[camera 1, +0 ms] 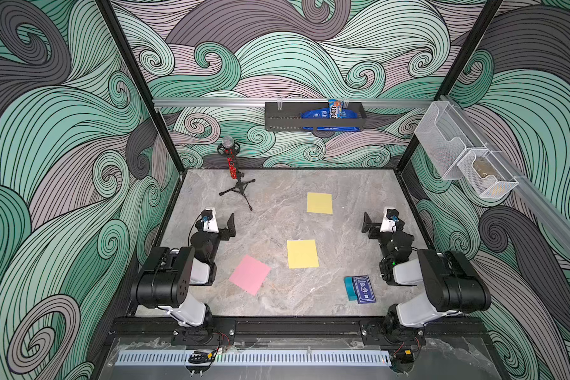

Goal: Fold the square paper along the opposite sides
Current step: Pick up the paper from the center of the board.

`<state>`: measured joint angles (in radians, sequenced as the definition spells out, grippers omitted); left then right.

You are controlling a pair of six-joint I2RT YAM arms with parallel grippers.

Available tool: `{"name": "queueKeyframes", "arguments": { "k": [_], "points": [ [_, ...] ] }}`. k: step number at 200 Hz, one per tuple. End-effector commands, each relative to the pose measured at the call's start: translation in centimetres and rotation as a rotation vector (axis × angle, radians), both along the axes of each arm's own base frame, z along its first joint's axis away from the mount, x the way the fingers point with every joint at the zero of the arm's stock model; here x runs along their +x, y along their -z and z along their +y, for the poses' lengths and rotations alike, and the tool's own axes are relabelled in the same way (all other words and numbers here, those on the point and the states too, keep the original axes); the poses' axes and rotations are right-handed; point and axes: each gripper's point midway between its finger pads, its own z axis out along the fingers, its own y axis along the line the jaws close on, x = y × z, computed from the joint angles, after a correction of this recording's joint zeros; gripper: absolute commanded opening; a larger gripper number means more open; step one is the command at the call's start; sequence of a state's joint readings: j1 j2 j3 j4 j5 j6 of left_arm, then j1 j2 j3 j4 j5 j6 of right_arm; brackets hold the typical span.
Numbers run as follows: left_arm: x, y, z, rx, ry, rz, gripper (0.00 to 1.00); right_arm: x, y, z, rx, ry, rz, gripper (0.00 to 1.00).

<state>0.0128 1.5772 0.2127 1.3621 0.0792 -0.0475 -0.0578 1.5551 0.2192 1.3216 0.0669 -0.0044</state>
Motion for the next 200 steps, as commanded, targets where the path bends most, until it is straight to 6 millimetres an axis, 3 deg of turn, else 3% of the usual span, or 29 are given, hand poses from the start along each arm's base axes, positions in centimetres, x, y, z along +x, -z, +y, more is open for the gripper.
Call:
{"name": "queueKeyframes", "arguments": {
  "k": [1, 78, 100, 112, 119, 125, 139, 152, 159, 163, 183, 200],
  "points": [
    [0.0, -0.4, 0.0, 0.015, 0.002, -0.026, 0.99, -0.2, -0.8, 0.1, 0.014, -0.025, -0.037, 1.0],
    [-0.3, -0.5, 0.0, -0.001, 0.034, -0.027, 0.99, 0.5, -1.1, -0.6, 0.023, 0.018, -0.013, 1.0],
    [0.1, -0.9, 0.6, 0.009, -0.042, -0.026, 0.99, 2.2, -2.8, -0.9, 0.033, 0.059, 0.067, 1.0],
    [0.8, -1.8, 1.4, 0.027, -0.143, 0.009, 0.99, 3.0, -4.5, -1.0, 0.205, 0.094, 0.098, 1.0],
    [1.5, -2.0, 1.8, 0.036, -0.202, 0.062, 0.99, 3.4, -5.6, 0.2, 0.27, 0.051, 0.093, 1.0],
    [2.0, -3.4, 2.0, 0.028, -0.253, 0.075, 0.99, 3.7, -6.6, 1.2, 0.298, 0.033, 0.083, 1.0],
    [3.3, -5.1, 2.3, 0.006, -0.363, 0.133, 0.99, 5.0, -9.0, 3.8, 0.265, 0.027, 0.068, 1.0],
    [4.4, -6.5, 1.4, 0.008, -0.417, 0.177, 0.99, 7.2, -10.9, 6.9, 0.228, -0.012, 0.068, 1.0],
    [5.1, -7.0, 0.4, -0.004, -0.413, 0.194, 0.99, 8.6, -11.0, 8.2, 0.231, -0.051, 0.1, 1.0],
    [5.5, -7.7, -0.1, -0.02, -0.406, 0.189, 0.99, 9.6, -10.8, 8.9, 0.235, -0.075, 0.135, 1.0],
    [7.9, -6.9, -4.0, -0.103, -0.306, 0.269, 0.99, 14.4, -8.1, 12.8, 0.216, -0.202, 0.329, 1.0],
    [9.3, -5.9, -6.3, -0.162, -0.26, 0.353, 0.99, 17.8, -3.0, 14.7, 0.163, -0.217, 0.523, 1.0]
  ]
}}
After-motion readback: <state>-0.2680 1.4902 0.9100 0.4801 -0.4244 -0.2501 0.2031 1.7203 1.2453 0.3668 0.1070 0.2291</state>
